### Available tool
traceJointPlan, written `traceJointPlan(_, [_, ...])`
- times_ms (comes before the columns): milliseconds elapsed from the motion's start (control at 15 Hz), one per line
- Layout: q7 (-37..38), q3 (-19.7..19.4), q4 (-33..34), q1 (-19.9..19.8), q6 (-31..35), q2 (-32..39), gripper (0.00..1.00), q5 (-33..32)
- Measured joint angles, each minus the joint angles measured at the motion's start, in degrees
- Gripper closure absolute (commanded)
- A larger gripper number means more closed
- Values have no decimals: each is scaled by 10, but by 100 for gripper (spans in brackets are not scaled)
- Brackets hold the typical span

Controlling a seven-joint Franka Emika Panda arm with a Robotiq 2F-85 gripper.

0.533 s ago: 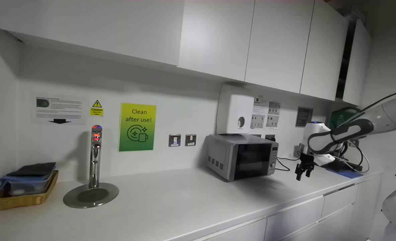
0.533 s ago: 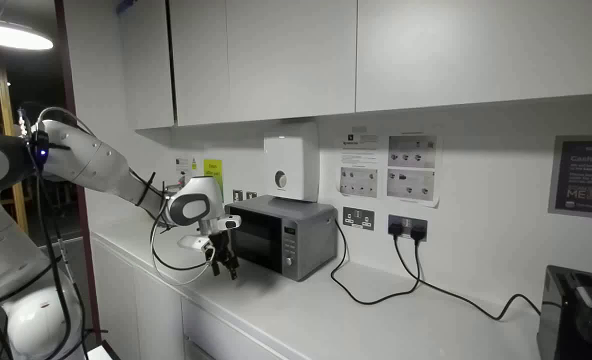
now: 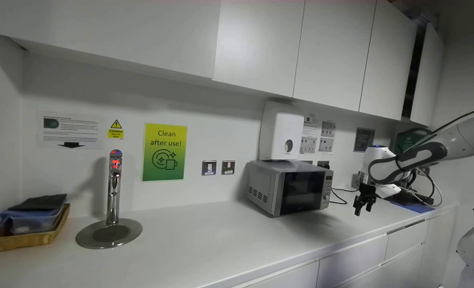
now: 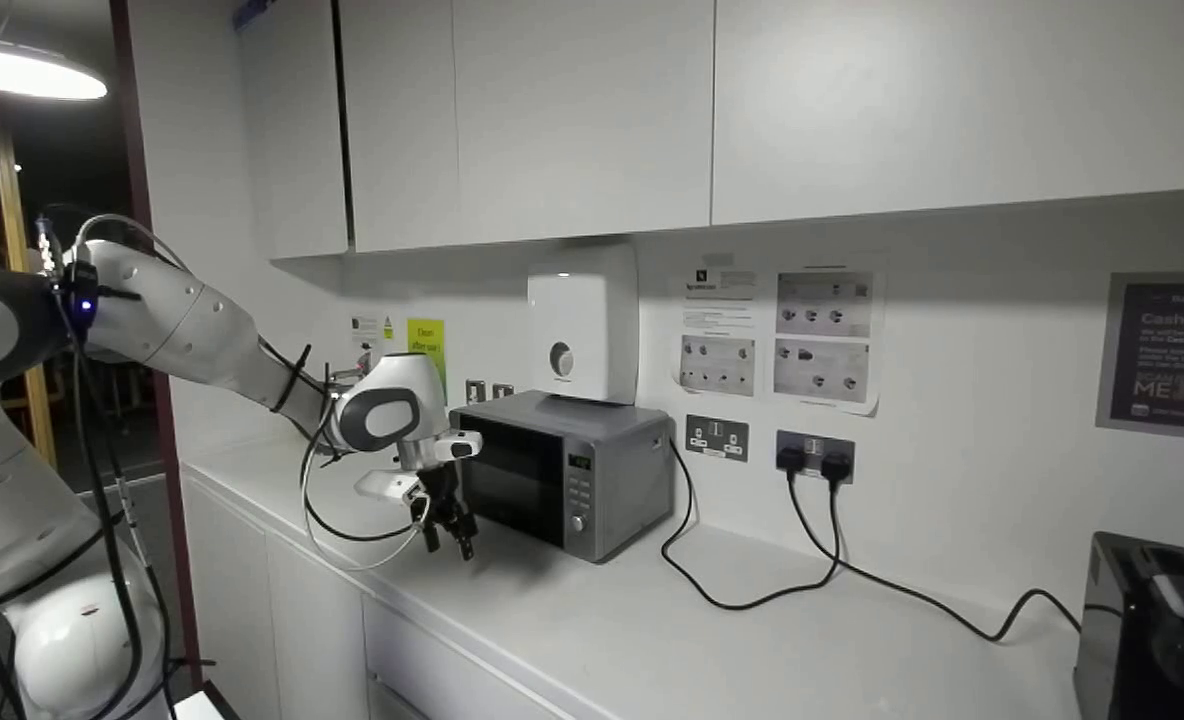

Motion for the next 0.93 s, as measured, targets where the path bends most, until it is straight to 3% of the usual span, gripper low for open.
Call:
traceJointPlan(600, [-7, -3, 9, 0, 0, 0, 0, 0])
traceJointPlan(933, [-54, -39, 62, 0, 0, 14, 0, 20])
